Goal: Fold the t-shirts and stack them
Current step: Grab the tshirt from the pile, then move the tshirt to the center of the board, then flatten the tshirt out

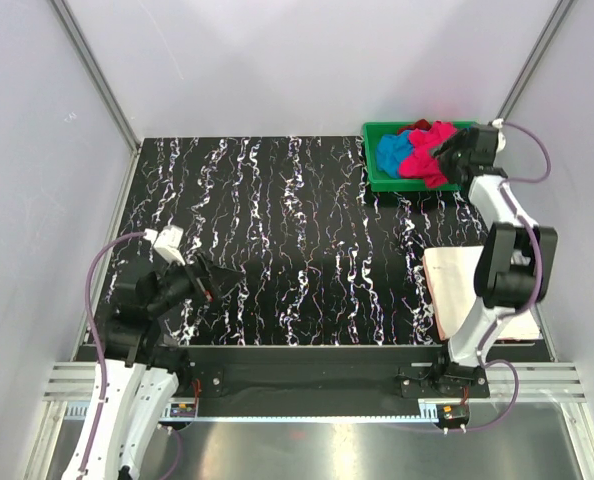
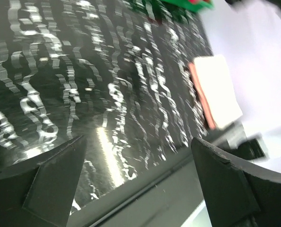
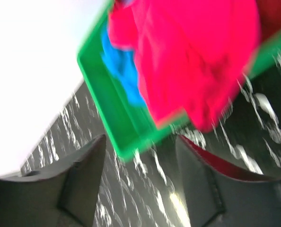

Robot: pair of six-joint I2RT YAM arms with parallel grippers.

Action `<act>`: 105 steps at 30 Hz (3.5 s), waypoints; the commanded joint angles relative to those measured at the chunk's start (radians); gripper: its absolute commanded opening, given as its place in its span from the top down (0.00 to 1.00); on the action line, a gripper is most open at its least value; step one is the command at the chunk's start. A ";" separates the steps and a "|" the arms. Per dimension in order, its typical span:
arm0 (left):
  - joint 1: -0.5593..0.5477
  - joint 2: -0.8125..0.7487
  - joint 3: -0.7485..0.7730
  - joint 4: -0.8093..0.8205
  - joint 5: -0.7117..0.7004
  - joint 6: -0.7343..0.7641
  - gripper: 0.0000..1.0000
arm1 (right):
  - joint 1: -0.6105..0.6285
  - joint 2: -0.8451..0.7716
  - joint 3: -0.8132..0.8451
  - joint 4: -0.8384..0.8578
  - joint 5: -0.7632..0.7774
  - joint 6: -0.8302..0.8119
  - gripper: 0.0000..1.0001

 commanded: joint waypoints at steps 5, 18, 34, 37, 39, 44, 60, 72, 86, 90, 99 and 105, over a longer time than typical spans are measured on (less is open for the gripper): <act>-0.004 0.057 0.097 0.099 0.170 0.122 0.08 | -0.002 0.258 0.312 0.020 0.177 0.007 0.46; -0.004 0.113 0.117 0.063 0.103 0.142 0.24 | -0.002 0.545 0.572 -0.025 0.190 -0.065 0.66; -0.005 0.138 0.192 0.050 0.054 0.102 0.22 | 0.034 0.296 1.027 -0.175 0.237 -0.128 1.00; -0.005 0.137 0.215 0.002 0.015 0.082 0.18 | 0.079 0.204 1.044 -0.187 0.187 -0.110 1.00; -0.005 0.129 0.232 -0.038 -0.002 0.065 0.15 | 0.122 0.124 1.013 -0.189 0.159 -0.098 1.00; -0.005 0.129 0.253 -0.134 -0.021 0.012 0.14 | 0.336 -0.111 0.860 -0.221 0.110 -0.098 1.00; -0.007 0.124 0.243 -0.274 -0.121 -0.073 0.18 | 0.780 -0.836 -0.477 -0.438 -0.186 0.081 0.09; -0.257 0.596 0.253 0.006 -0.332 -0.061 0.33 | 0.768 -0.538 -0.432 -0.344 -0.066 -0.134 0.44; -0.183 1.221 0.627 0.020 -0.349 0.165 0.35 | 0.493 0.027 -0.058 -0.417 -0.160 -0.275 0.40; -0.183 1.270 0.648 -0.016 -0.381 0.170 0.38 | 0.482 0.154 0.080 -0.498 -0.122 -0.303 0.40; -0.182 1.284 0.591 -0.009 -0.381 0.174 0.37 | 0.447 0.303 0.240 -0.531 -0.062 -0.317 0.37; -0.182 1.304 0.571 0.000 -0.383 0.184 0.35 | 0.446 0.388 0.373 -0.562 -0.028 -0.355 0.36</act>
